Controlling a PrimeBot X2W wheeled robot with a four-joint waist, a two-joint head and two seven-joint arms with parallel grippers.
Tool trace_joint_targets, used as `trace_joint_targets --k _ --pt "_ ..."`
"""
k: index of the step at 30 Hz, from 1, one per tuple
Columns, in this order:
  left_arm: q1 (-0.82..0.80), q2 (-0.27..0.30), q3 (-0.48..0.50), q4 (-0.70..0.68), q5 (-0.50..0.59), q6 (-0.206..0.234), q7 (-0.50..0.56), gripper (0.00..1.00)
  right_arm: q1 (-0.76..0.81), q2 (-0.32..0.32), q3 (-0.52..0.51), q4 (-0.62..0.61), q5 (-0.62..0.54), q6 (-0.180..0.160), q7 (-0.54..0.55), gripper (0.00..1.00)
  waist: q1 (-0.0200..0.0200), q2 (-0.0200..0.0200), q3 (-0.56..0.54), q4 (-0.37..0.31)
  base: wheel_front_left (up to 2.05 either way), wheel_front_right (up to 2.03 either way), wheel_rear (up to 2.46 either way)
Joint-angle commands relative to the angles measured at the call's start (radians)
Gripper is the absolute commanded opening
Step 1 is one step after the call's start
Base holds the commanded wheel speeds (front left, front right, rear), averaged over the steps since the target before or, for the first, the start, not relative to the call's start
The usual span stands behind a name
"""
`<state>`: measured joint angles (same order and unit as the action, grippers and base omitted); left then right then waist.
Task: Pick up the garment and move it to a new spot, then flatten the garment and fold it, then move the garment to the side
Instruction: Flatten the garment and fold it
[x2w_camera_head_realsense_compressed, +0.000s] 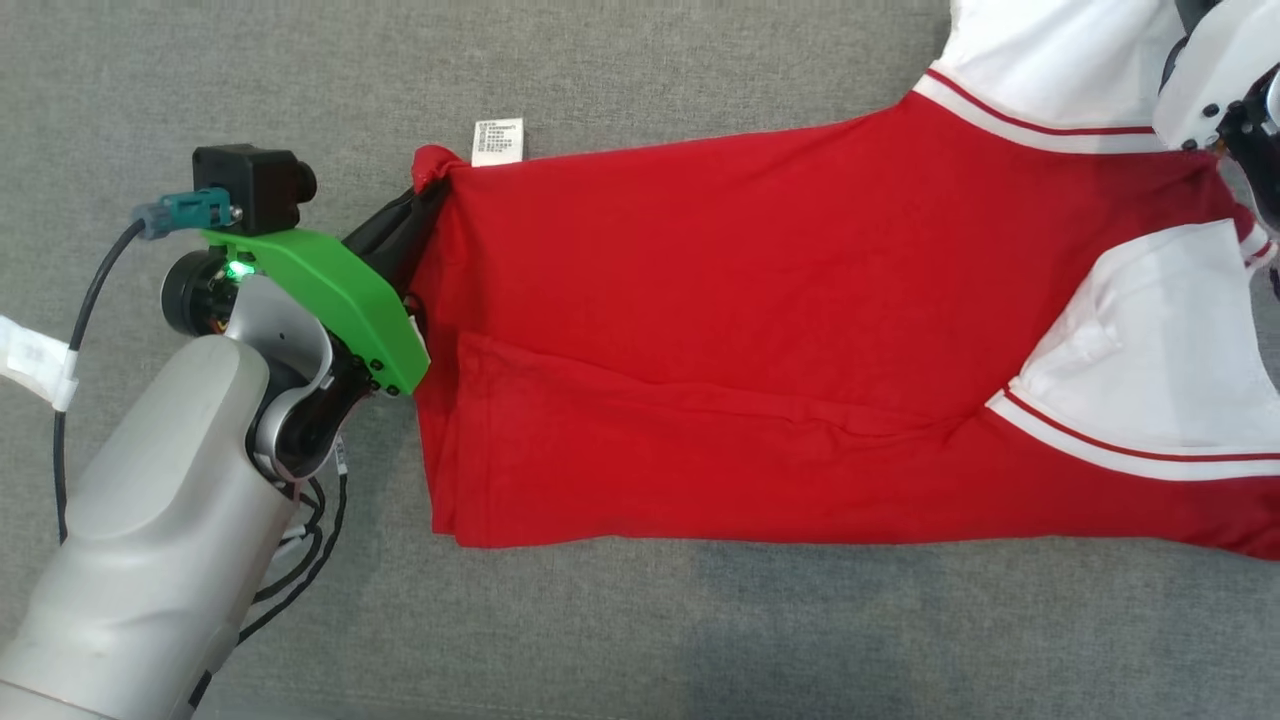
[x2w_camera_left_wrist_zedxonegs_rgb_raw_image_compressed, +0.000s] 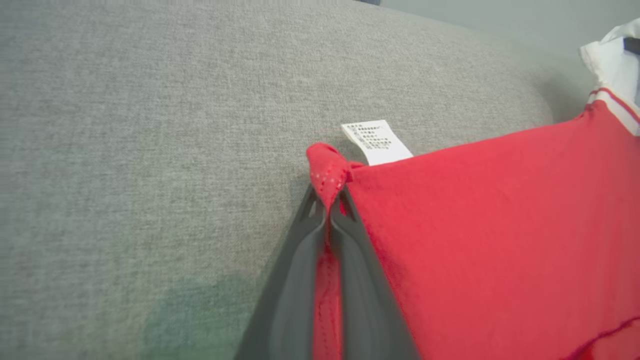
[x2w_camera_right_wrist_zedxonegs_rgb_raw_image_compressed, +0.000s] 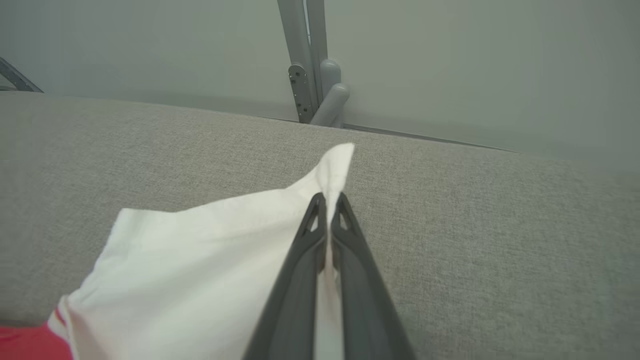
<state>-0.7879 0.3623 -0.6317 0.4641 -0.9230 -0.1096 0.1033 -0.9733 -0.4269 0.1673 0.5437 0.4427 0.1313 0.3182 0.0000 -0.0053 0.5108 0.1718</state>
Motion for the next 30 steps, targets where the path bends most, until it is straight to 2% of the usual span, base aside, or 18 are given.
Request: trace_joint_targets --k 1,7,11,14,19,23,30 --pt "0.009 0.013 0.006 0.006 0.002 0.006 -0.006 0.0 0.014 -0.007 -0.001 -0.009 0.011 -0.001 -0.008 0.0 0.0 0.0053 -0.027 -0.019 0.0 0.0 0.0" --pt "0.04 0.035 0.004 -0.004 0.033 0.019 -0.052 0.0 0.106 -0.016 0.009 -0.13 0.122 -0.001 -0.047 0.0 0.0 0.0053 -0.08 -0.055 0.0 0.0 0.0" --pt "0.113 0.068 0.002 -0.076 0.052 0.043 -0.101 0.0 0.215 -0.032 0.015 -0.255 0.185 -0.001 -0.068 0.0 0.0 0.0053 -0.113 -0.086 0.0 0.0 0.0" --pt "0.2 0.126 0.005 -0.167 0.077 0.084 -0.127 0.0 0.337 -0.04 0.004 -0.361 0.216 -0.001 -0.078 0.0 0.0 0.0053 -0.134 -0.107 0.0 0.0 0.0" --pt "0.396 0.17 0.028 -0.336 0.046 0.17 -0.17 0.0 0.558 -0.014 -0.021 -0.491 0.24 -0.001 -0.094 0.0 0.0 0.0053 -0.15 -0.145 0.0 0.0 0.0" --pt "0.518 0.174 0.049 -0.41 0.011 0.23 -0.207 0.0 0.65 0.008 -0.015 -0.492 0.226 -0.001 -0.122 0.0 0.0 0.0053 -0.152 -0.17 0.0 0.0 0.0" --pt "0.594 0.181 0.064 -0.485 0.005 0.274 -0.228 0.0 0.652 0.017 0.014 -0.442 0.221 -0.001 -0.165 0.0 0.0 0.0053 -0.153 -0.177 0.0 0.0 0.0"
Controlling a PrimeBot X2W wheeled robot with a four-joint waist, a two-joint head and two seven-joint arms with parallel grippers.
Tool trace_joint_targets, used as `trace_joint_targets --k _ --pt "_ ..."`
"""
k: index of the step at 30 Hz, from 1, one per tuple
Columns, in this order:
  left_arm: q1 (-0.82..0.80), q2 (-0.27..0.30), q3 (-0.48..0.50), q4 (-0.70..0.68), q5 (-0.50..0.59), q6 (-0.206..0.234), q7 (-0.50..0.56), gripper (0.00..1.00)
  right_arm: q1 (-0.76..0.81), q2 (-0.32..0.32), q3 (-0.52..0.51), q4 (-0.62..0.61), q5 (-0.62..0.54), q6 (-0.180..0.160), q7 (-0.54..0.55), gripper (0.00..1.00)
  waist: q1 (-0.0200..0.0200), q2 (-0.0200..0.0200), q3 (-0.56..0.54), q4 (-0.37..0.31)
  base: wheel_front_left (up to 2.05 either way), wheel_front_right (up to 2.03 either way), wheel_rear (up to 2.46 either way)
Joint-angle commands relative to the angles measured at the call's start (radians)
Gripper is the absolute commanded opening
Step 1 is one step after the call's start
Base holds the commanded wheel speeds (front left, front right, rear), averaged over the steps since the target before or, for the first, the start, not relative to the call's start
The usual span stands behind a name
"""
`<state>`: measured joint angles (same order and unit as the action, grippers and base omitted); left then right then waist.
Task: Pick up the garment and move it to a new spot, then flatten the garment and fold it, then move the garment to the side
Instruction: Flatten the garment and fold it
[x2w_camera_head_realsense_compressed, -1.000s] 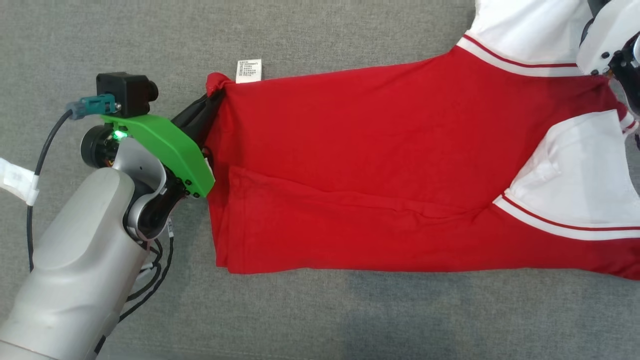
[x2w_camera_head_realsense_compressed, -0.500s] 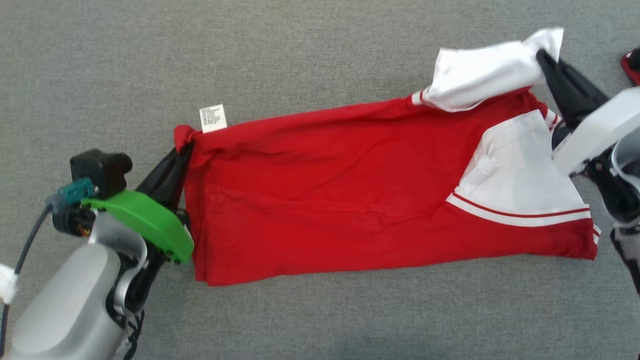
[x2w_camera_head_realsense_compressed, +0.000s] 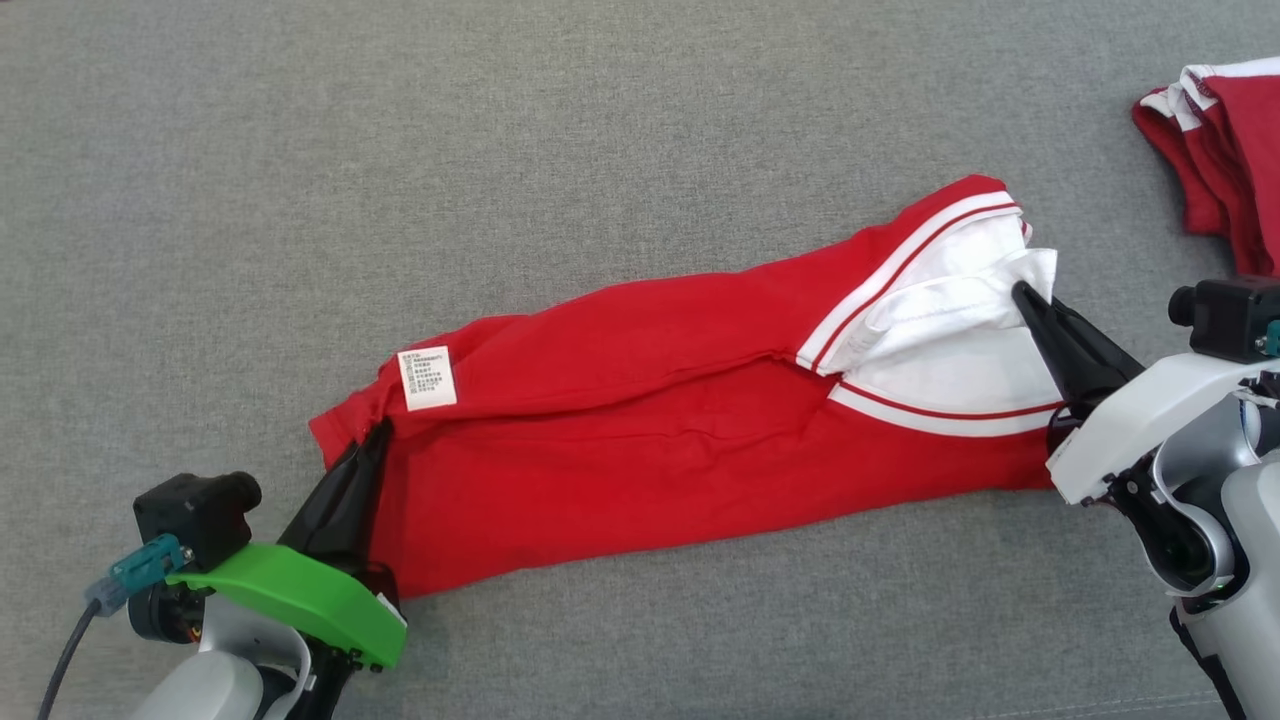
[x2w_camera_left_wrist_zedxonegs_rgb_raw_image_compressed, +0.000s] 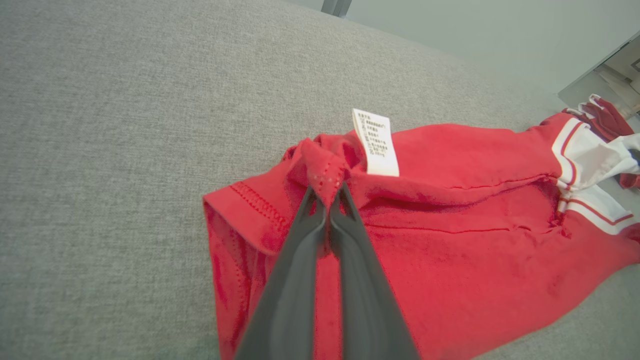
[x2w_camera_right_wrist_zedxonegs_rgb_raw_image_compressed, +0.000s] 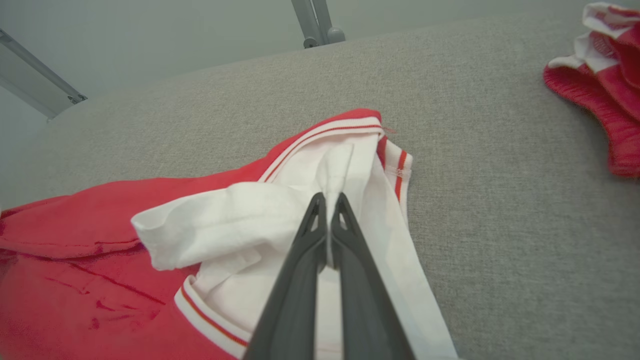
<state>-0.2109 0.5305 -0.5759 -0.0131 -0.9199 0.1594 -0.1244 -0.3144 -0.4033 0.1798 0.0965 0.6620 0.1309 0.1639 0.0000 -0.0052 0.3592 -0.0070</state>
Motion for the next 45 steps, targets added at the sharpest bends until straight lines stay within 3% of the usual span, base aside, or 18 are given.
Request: trace_joint_targets --k 1,11,12,13,14,15,21,26,29,31,37,45 --pt "0.021 0.016 0.008 -0.018 0.001 0.009 0.002 0.0 -0.009 -0.008 0.002 0.01 0.004 0.0 -0.011 0.0 0.0 0.0052 -0.002 0.004 0.0 0.0 0.0" --pt "0.056 0.043 0.01 -0.065 -0.009 0.018 0.012 0.0 0.043 -0.037 -0.006 0.015 0.041 0.0 -0.027 0.0 0.0 0.0052 -0.017 0.022 0.0 0.0 0.0" --pt "0.064 0.038 0.007 -0.063 -0.016 0.014 0.011 0.0 0.061 -0.041 -0.008 0.009 0.052 0.0 -0.02 0.06 0.0 0.0052 -0.021 0.022 0.0 0.0 0.0" --pt "0.068 0.035 0.005 -0.061 -0.018 0.011 0.008 0.1 0.073 -0.044 -0.009 0.008 0.057 0.0 -0.015 0.29 0.0 0.0052 -0.022 0.022 0.0 0.0 0.0" --pt "0.071 0.031 0.001 -0.056 -0.018 0.01 0.006 0.36 0.084 -0.049 -0.008 0.009 0.059 0.0 -0.007 0.49 0.0 0.0052 -0.024 0.022 0.0 0.0 0.0" --pt "0.08 0.025 -0.009 -0.039 -0.01 0.012 0.002 1.0 0.101 -0.06 -0.003 0.013 0.045 0.0 0.008 1.0 0.0 0.0052 -0.027 0.019 0.0 0.0 0.0" --pt "0.128 0.017 -0.032 -0.005 0.036 0.05 -0.037 1.0 0.127 -0.069 -0.041 -0.027 0.056 0.0 0.049 1.0 0.0 0.0052 -0.043 0.005 0.0 0.0 0.0" --pt "0.179 -0.005 0.035 -0.036 0.155 0.18 -0.131 1.0 0.11 -0.067 -0.142 -0.099 0.036 0.0 0.09 1.0 0.0 0.0052 -0.053 0.002 0.0 0.0 0.0" --pt "0.198 -0.033 0.096 -0.061 0.269 0.227 -0.142 1.0 0.078 -0.034 -0.16 -0.09 -0.015 0.0 0.138 1.0 0.0 0.0052 -0.054 0.009 0.0 0.0 0.0" --pt "0.209 -0.087 0.14 -0.081 0.329 0.233 -0.14 1.0 0.044 -0.003 -0.155 -0.055 -0.047 0.0 0.162 1.0 0.0 0.0052 -0.052 0.015 0.0 0.0 0.0" --pt "0.231 -0.196 0.219 -0.064 0.48 0.16 -0.14 1.0 -0.036 0.076 -0.15 0.147 -0.174 0.0 0.149 1.0 0.0 0.0052 -0.049 0.051 0.0 0.0 0.0" --pt "0.258 -0.304 0.316 -0.002 0.583 0.031 -0.14 1.0 -0.066 0.112 -0.133 0.344 -0.192 0.0 0.119 1.0 0.0 0.0052 -0.055 0.074 0.0 0.0 0.0"
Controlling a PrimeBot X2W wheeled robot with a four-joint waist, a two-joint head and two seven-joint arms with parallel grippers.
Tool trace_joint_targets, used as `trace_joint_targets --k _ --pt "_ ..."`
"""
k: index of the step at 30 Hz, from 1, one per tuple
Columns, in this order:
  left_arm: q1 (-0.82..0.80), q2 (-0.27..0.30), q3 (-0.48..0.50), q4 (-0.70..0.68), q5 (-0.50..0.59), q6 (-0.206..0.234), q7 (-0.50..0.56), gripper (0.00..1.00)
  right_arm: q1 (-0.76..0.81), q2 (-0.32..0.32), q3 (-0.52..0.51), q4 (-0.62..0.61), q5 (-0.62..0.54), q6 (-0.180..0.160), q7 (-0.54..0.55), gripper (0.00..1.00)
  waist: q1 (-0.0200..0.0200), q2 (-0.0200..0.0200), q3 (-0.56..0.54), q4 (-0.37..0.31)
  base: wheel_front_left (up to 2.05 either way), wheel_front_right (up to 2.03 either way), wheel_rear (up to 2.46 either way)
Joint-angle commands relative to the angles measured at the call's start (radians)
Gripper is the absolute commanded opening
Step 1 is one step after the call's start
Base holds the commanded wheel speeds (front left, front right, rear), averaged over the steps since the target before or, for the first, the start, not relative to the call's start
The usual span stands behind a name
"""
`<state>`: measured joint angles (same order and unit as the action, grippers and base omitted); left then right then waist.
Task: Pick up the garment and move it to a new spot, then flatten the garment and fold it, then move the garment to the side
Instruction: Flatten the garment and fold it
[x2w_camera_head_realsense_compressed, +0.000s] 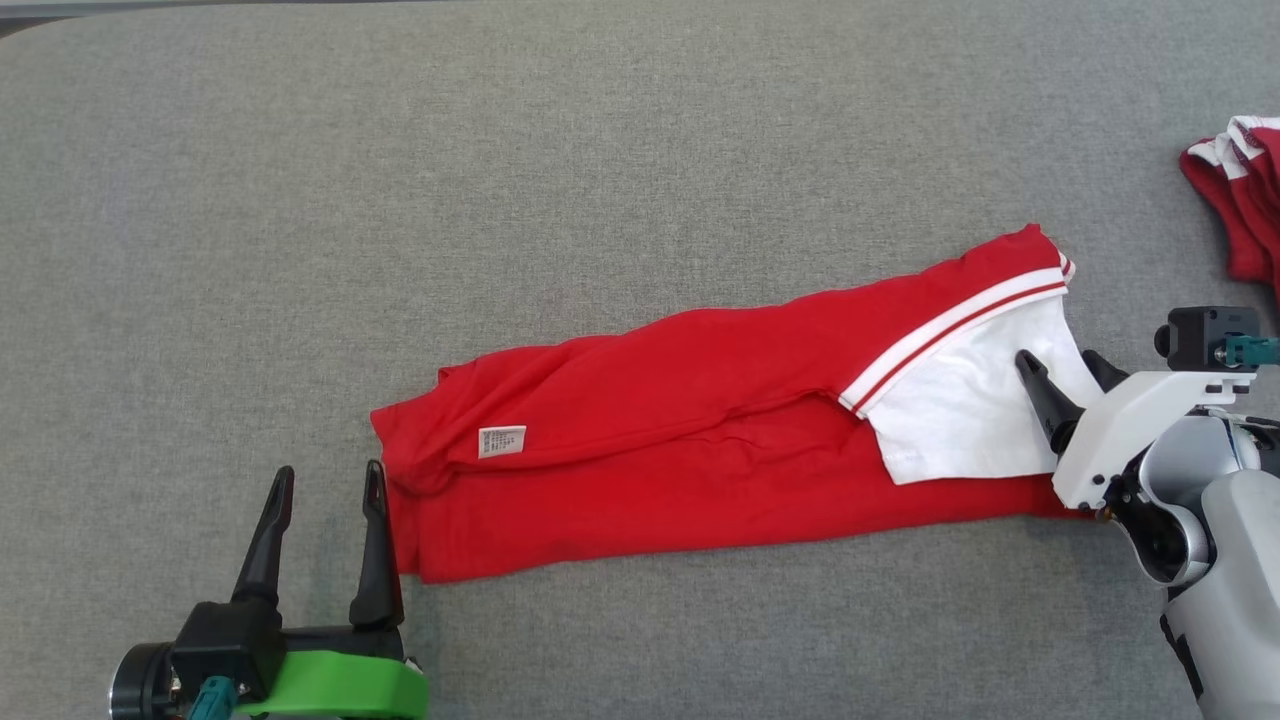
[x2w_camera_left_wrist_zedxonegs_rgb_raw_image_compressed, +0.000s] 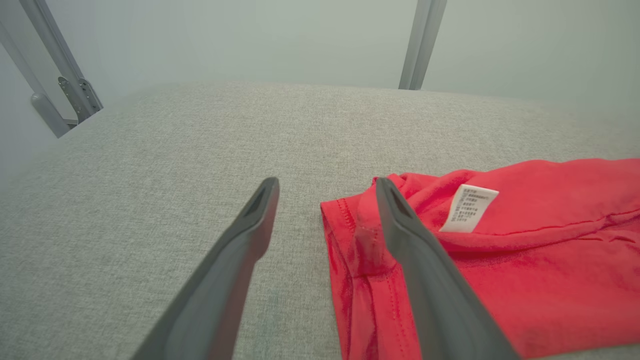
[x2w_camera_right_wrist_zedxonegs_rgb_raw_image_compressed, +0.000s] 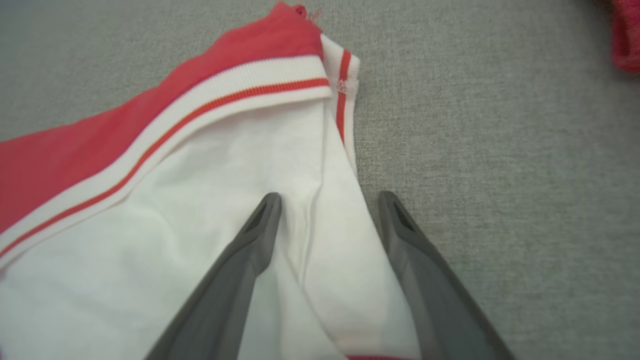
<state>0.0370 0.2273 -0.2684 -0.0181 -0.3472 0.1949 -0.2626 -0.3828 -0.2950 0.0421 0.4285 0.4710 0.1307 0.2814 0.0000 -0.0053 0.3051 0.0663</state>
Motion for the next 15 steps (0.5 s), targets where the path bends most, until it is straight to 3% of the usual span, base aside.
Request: trace_joint_targets --k 1,5,6,7,8,9,15 --pt "0.011 -0.014 0.02 0.009 0.019 -0.02 -0.002 1.0 0.001 0.003 0.013 0.029 0.004 0.0 0.002 1.0 0.0 0.0053 -0.001 0.002 0.0 0.0 0.0" --pt "0.014 -0.053 0.065 0.032 0.056 -0.073 -0.002 1.0 0.0 -0.002 0.069 0.081 0.05 0.0 0.031 1.0 0.0 0.0053 -0.009 0.003 0.0 0.0 0.0" --pt "0.015 -0.061 0.075 0.038 0.065 -0.085 -0.002 1.0 0.002 -0.001 0.09 0.087 0.071 0.0 0.041 0.84 0.0 0.0053 -0.012 0.002 0.0 0.0 0.0" --pt "0.017 -0.071 0.085 0.043 0.075 -0.098 -0.002 1.0 0.003 -0.001 0.112 0.088 0.1 0.001 0.047 0.25 0.0 0.0053 -0.017 0.002 0.0 0.0 0.0" --pt "0.017 -0.071 0.085 0.043 0.075 -0.098 -0.002 1.0 0.003 -0.001 0.112 0.088 0.1 0.001 0.047 0.25 0.0 0.0053 -0.017 0.002 0.0 0.0 0.0" --pt "0.019 -0.08 0.093 0.048 0.081 -0.108 -0.002 1.0 0.005 -0.001 0.133 0.086 0.132 0.002 0.054 0.0 0.0 0.0053 -0.023 0.001 0.0 0.0 0.0" --pt "0.034 -0.122 0.133 0.08 0.113 -0.175 -0.002 1.0 -0.014 -0.059 0.102 0.097 0.295 -0.001 -0.015 0.0 0.0 0.0053 -0.061 -0.005 0.0 0.0 0.0"
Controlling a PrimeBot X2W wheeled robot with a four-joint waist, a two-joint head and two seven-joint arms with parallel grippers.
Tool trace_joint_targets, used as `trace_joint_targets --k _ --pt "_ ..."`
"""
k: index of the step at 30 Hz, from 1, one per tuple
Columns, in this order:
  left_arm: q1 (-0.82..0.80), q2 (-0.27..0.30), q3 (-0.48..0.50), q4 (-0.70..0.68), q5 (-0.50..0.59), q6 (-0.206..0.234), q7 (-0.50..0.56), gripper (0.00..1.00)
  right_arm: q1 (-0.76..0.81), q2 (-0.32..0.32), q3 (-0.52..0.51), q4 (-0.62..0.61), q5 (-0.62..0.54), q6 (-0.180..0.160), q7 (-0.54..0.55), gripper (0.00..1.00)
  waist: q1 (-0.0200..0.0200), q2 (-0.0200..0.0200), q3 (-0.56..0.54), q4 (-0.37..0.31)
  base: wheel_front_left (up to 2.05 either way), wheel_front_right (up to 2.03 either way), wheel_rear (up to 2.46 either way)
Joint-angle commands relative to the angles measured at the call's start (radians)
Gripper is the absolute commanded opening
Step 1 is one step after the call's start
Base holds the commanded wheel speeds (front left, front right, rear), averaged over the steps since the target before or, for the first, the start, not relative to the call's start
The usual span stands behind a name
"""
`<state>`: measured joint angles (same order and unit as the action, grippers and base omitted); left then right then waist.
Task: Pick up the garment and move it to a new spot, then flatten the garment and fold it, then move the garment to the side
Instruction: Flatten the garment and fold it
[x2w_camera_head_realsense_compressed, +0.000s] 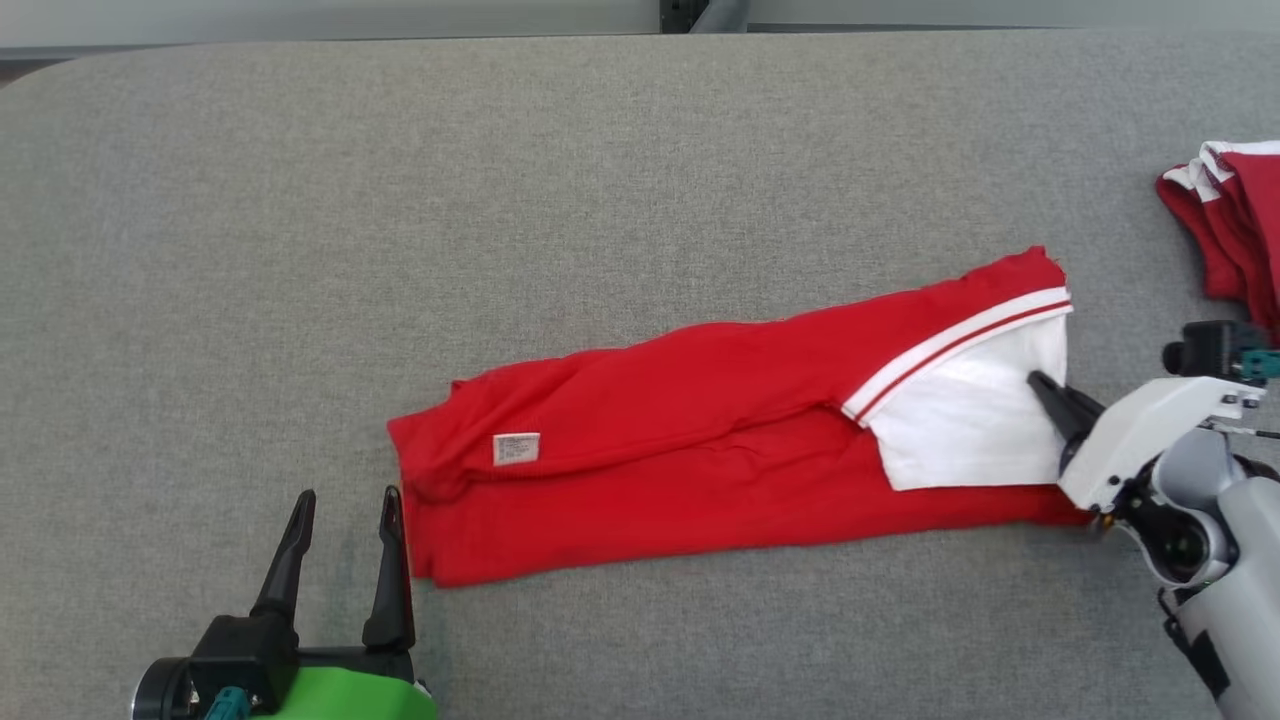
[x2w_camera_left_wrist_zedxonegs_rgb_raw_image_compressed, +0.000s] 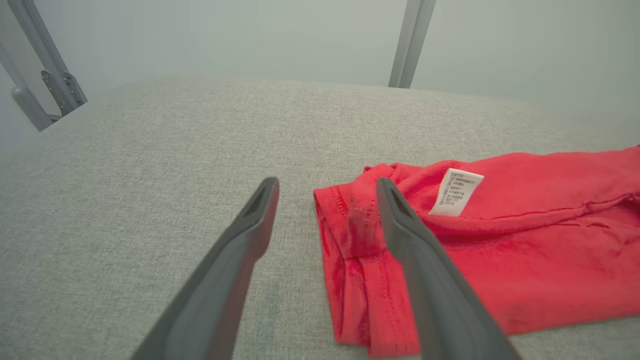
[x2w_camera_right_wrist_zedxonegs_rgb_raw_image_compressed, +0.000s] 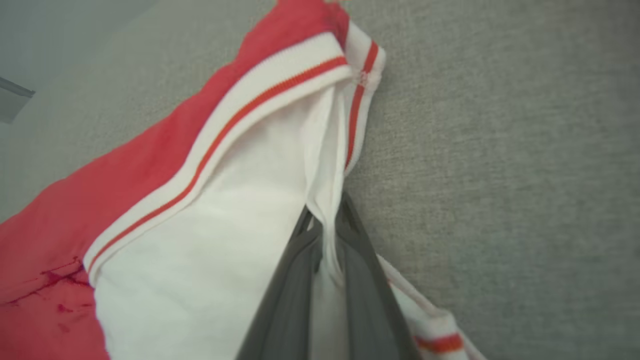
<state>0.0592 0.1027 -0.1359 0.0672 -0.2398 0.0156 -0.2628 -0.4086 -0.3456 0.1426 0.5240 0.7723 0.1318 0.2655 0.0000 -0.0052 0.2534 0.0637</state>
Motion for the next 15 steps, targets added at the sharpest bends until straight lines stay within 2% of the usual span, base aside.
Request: trace_joint_targets --k 1,8,11,15 --pt "0.016 -0.003 0.005 0.001 0.011 -0.007 -0.002 1.0 0.007 -0.022 -0.014 0.011 0.009 -0.002 -0.01 0.0 0.0 0.0052 -0.018 -0.003 0.0 0.0 0.0" --pt "0.041 -0.035 0.035 0.038 0.02 -0.07 -0.002 1.0 -0.016 -0.149 -0.128 0.051 0.041 -0.002 -0.043 0.0 0.0 0.0052 -0.073 0.004 0.0 0.0 0.0" --pt "0.05 -0.042 0.052 0.05 0.024 -0.081 -0.002 1.0 -0.011 -0.204 -0.163 -0.003 0.034 -0.002 -0.043 0.0 0.0 0.0052 -0.093 0.008 0.0 0.0 0.0" --pt "0.066 -0.047 0.063 0.054 0.028 -0.09 -0.002 1.0 0.037 -0.244 -0.147 -0.159 0.009 -0.001 0.011 0.0 0.0 0.0052 -0.112 0.013 0.0 0.0 0.0"
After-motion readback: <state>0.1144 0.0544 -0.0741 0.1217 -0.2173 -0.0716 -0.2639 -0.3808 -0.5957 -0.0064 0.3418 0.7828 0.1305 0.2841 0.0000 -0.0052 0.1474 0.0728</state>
